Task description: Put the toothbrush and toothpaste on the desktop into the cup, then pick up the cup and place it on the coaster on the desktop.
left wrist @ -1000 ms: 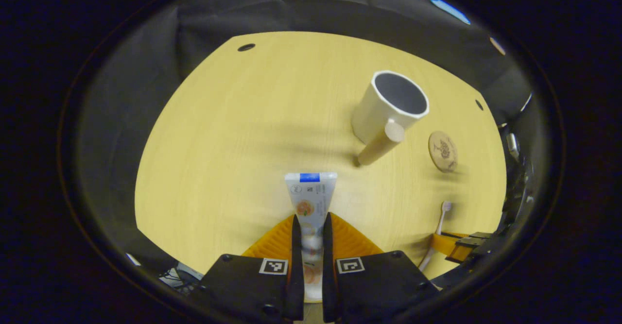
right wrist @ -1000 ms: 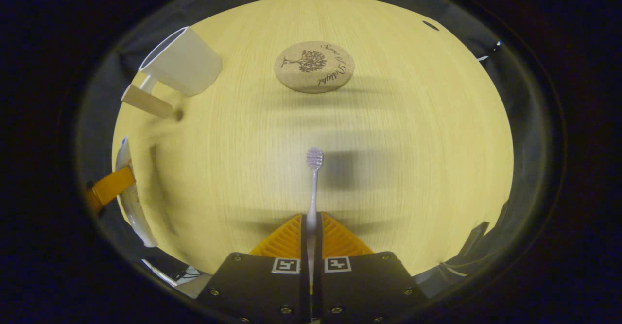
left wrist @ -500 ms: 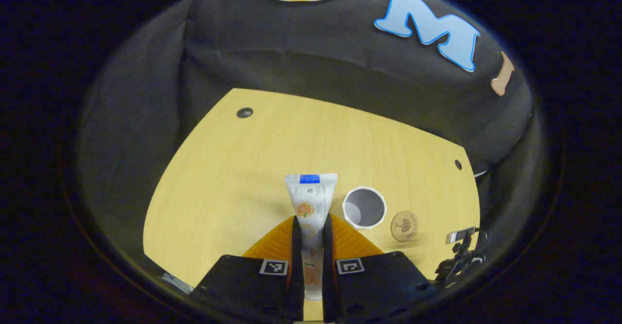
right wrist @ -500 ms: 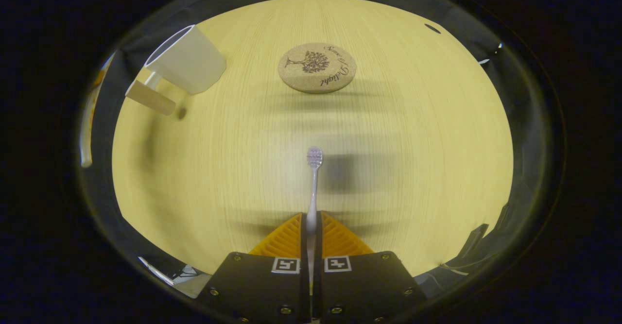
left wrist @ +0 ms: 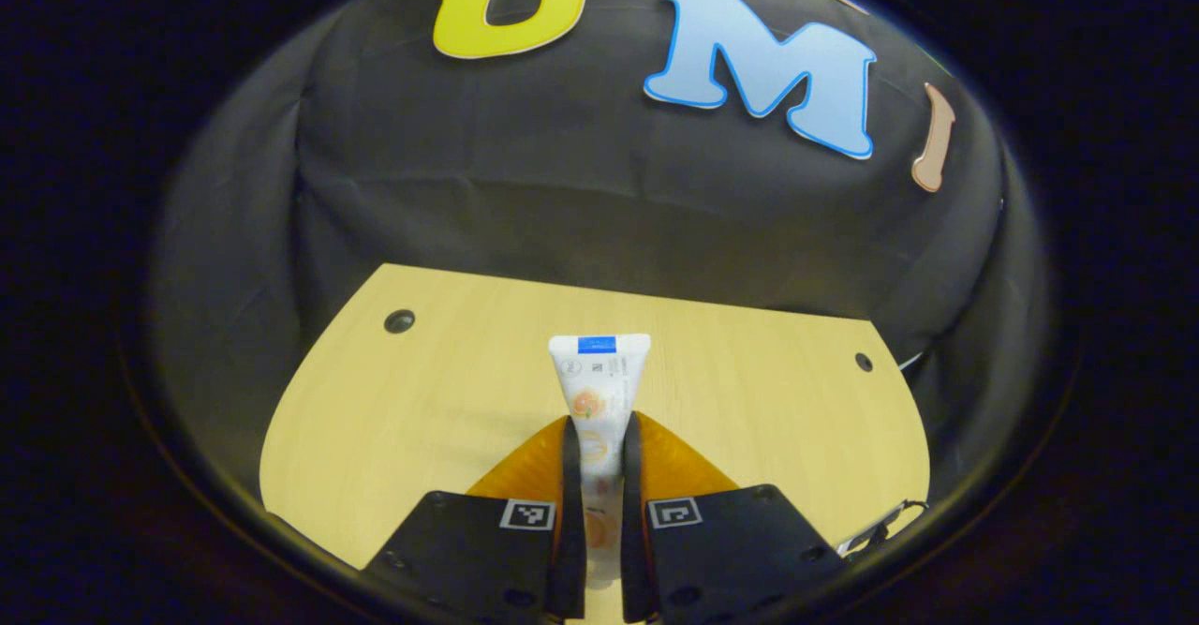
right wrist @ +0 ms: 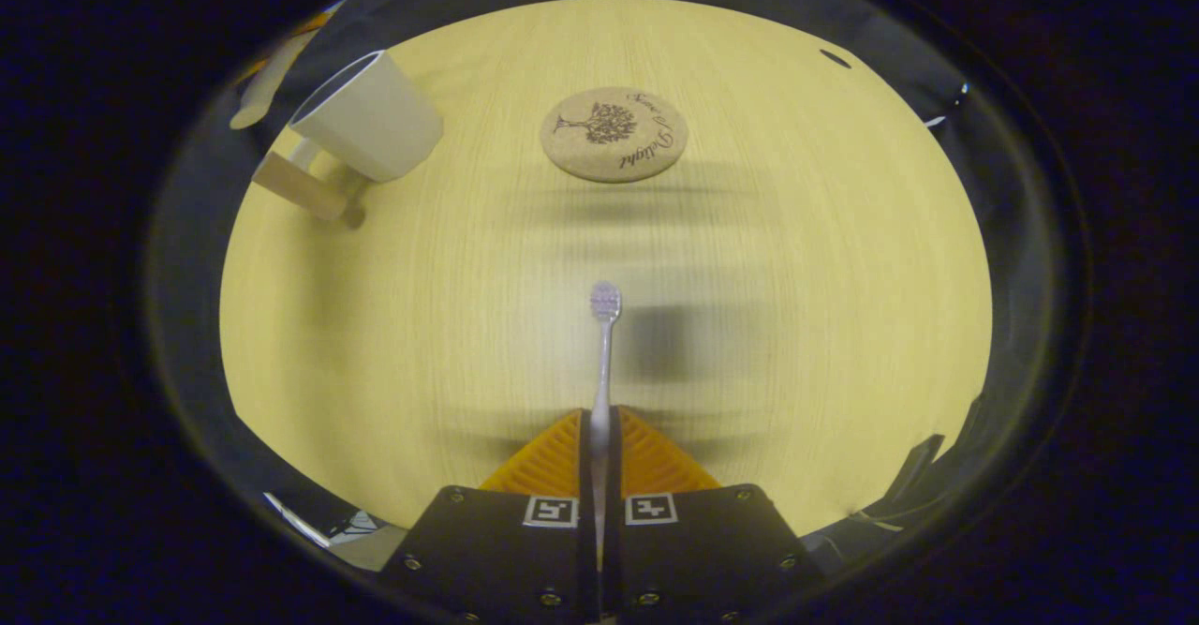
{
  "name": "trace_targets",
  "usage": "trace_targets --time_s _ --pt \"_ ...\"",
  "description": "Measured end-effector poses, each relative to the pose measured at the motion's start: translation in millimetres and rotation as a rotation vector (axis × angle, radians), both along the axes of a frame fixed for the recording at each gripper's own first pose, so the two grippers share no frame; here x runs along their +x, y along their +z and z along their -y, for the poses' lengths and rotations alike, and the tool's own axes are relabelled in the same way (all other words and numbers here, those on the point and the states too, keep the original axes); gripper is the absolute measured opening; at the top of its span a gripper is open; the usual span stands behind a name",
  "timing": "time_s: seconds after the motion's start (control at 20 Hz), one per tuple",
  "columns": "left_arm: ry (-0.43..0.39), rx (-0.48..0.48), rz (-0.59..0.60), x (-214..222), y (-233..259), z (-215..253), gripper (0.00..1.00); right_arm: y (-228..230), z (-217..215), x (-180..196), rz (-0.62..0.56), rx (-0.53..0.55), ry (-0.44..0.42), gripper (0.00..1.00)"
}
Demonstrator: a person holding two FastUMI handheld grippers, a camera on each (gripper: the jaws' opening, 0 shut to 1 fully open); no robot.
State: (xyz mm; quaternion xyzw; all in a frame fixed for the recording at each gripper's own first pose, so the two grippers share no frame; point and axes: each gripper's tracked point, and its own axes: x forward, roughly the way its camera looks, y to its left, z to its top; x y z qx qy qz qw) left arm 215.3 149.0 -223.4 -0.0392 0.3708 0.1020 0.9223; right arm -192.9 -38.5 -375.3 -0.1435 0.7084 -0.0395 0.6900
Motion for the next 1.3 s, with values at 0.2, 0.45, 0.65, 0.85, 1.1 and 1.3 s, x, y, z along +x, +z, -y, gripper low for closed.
trace_targets --time_s 0.2,0.45,0.65,0.85,1.1,1.3 --pt "-0.044 0.034 0.066 18.7 -12.8 9.9 0.22 -0.3 0.2 -0.3 0.004 0.008 0.012 0.04" --pt "-0.067 0.047 0.047 9.7 -38.6 22.6 0.22 -0.8 0.7 -0.5 0.001 0.018 0.021 0.04" --pt "-0.056 0.064 0.043 -1.9 -51.4 23.1 0.24 -5.1 3.0 -1.0 0.005 0.025 0.024 0.04" --pt "-0.057 0.014 0.035 -11.2 -53.8 26.4 0.34 -5.5 2.8 -0.9 0.006 0.028 0.022 0.04" --pt "-0.065 0.011 0.024 -23.7 -46.3 25.6 0.62 -5.4 2.7 -0.6 0.009 0.026 0.023 0.04" --pt "-0.076 0.003 0.059 -28.4 -26.2 29.0 0.65 -5.2 2.4 -0.8 0.018 0.02 0.025 0.04"
